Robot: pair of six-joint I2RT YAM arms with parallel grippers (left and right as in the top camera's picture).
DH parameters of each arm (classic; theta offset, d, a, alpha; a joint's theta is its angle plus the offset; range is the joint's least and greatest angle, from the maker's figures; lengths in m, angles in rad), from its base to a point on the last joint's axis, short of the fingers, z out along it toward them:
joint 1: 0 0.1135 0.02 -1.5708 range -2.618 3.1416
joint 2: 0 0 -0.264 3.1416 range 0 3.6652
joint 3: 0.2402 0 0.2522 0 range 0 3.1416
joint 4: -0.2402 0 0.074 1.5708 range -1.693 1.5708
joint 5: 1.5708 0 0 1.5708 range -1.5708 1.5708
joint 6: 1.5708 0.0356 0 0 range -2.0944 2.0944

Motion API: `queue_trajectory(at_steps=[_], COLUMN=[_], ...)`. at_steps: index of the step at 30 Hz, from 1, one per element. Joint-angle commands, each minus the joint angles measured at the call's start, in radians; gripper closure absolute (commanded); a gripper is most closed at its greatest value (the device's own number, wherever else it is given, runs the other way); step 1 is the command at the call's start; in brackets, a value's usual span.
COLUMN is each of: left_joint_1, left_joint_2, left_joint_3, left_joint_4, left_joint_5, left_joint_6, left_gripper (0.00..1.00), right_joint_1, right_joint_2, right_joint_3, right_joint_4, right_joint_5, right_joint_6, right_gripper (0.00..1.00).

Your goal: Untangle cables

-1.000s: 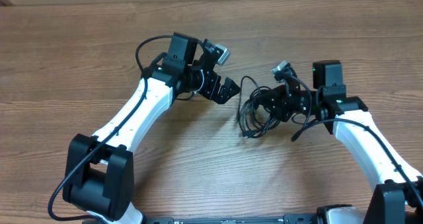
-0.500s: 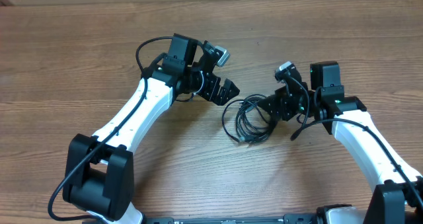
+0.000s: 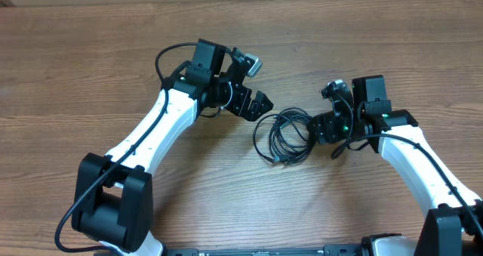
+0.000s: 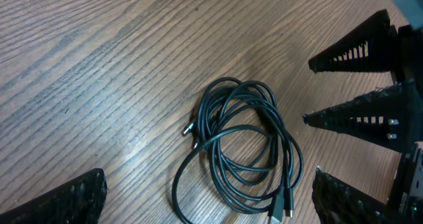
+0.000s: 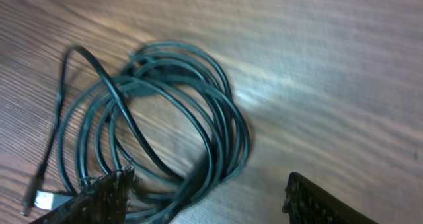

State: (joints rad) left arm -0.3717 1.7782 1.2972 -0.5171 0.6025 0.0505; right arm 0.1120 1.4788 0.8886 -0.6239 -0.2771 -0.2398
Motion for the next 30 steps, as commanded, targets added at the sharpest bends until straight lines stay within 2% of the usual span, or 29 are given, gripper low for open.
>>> queue_trajectory(at_steps=[1, 14, 19, 30], left_joint_1=[0.002, 0.002, 0.002, 0.002], left_joint_2=[-0.018, -0.018, -0.018, -0.018], left_joint_3=[0.012, 0.012, 0.012, 0.012], left_joint_4=[-0.003, -0.003, -0.003, -0.003], left_joint_5=[0.015, 0.015, 0.015, 0.015], left_joint_6=[-0.002, -0.002, -0.002, -0.002], left_gripper=[0.0, 0.0, 0.01, 0.0], right_joint_1=[-0.003, -0.003, -0.003, -0.003], right_joint_2=[0.005, 0.077, 0.129, 0.184], right_joint_3=[0.023, -0.006, -0.006, -0.006], right_joint_4=[-0.007, 0.07, 0.079, 0.08], right_joint_5=[0.038, 0.038, 0.037, 0.037], right_joint_6=[0.004, 0.003, 0.0, -0.026], right_gripper=[0.25, 0.28, 0.37, 0.4])
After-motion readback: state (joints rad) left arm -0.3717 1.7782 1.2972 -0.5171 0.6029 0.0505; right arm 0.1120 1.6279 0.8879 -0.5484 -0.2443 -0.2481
